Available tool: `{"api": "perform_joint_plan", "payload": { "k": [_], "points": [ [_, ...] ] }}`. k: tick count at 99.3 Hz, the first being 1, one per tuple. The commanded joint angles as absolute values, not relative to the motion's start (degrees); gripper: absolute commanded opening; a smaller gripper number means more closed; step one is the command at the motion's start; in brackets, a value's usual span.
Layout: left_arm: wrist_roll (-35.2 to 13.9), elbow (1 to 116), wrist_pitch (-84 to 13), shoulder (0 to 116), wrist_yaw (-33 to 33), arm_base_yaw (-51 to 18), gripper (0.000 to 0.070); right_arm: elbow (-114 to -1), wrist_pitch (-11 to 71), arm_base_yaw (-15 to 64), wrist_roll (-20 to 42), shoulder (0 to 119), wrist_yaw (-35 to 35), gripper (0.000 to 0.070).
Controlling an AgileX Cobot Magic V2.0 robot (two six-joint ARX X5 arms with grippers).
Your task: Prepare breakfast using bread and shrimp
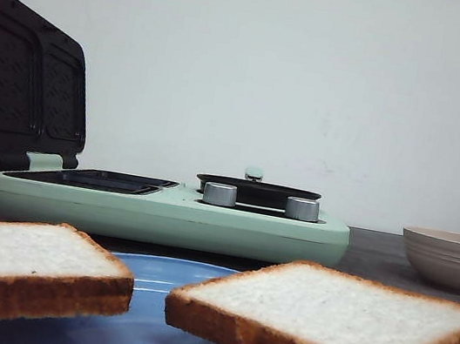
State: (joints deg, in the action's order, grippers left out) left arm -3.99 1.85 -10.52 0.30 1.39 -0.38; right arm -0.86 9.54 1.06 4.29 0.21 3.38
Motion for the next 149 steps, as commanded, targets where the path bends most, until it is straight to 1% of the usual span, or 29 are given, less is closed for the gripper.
{"api": "perform_joint_plan", "payload": {
  "k": [1,5,8,14,15,18,23,40,66,73,79,92,103,115,131,134,137,140,146,149],
  "points": [
    [-4.2,0.8,-10.7,0.2,1.3,-0.3,0.0,-0.7,8.6,1.0,4.3,0.2,3.5,0.0],
    [-4.4,0.8,-10.7,0.2,1.3,-0.3,0.0,-0.7,8.1,1.0,4.6,0.2,3.5,0.0],
    [-5.8,0.8,-10.7,0.2,1.7,-0.3,0.0,-0.7,7.6,1.0,4.6,0.2,3.5,0.0],
    [-11.6,0.8,-10.7,0.2,2.9,-0.3,0.0,-0.7,5.8,1.0,4.7,0.2,3.7,0.0],
    [-13.2,0.8,-10.7,0.2,3.2,-0.3,0.0,-0.7,5.5,1.0,4.8,0.2,3.7,0.0],
    [-15.7,0.8,-10.7,0.2,3.4,-0.3,0.0,-0.7,4.4,1.0,5.9,0.2,3.7,0.0],
    [-17.4,0.8,-10.7,0.2,3.4,-0.3,0.0,-0.7,2.8,1.0,8.6,0.2,4.2,0.0],
    [-17.6,0.9,-10.7,0.2,3.0,-0.3,0.0,-0.7,-1.7,1.0,18.0,0.2,8.9,0.0],
    [-17.7,2.3,-10.9,0.2,3.1,-0.3,0.0,-0.9,-3.9,1.0,26.8,0.2,9.2,0.0],
    [-20.8,3.4,-11.3,0.2,4.3,-0.3,0.0,-1.8,-3.7,1.0,28.2,0.2,9.2,0.0],
    [-22.2,4.8,-11.6,0.3,5.9,-0.3,0.0,-3.2,-3.7,1.0,28.5,0.2,9.3,0.0],
    [-22.1,9.1,-12.7,2.1,9.4,-0.3,0.0004,-8.8,-2.8,1.0,28.1,1.1,9.1,0.0],
    [-22.1,14.4,-12.8,6.6,12.8,-0.5,0.0004,-14.7,-1.2,1.0,26.4,4.7,9.8,0.0],
    [-20.8,22.0,-14.5,13.5,13.8,-1.0,0.0004,-20.8,0.5,1.0,23.7,11.4,14.6,0.0],
    [-16.6,31.7,-20.2,21.2,13.5,-2.2,0.0006,-28.8,7.0,1.0,22.9,20.3,20.6,0.0001],
    [-15.7,33.1,-21.4,22.2,13.6,-2.5,0.003,-30.0,7.9,1.0,22.8,21.7,22.2,0.0013],
    [-15.0,34.4,-22.4,23.1,13.6,-2.8,0.0079,-31.0,8.5,1.0,22.8,23.0,23.9,0.0052],
    [-14.8,35.4,-23.1,23.7,13.6,-3.2,0.0155,-31.9,9.0,1.0,22.9,24.1,25.5,0.0125],
    [-14.8,36.8,-23.8,24.3,13.6,-4.2,0.0342,-33.4,10.6,1.0,23.0,26.0,27.9,0.0312],
    [-14.8,37.1,-23.9,24.4,13.6,-4.7,0.0407,-34.0,11.6,1.0,23.0,26.8,28.7,0.0383]
  ]
}}
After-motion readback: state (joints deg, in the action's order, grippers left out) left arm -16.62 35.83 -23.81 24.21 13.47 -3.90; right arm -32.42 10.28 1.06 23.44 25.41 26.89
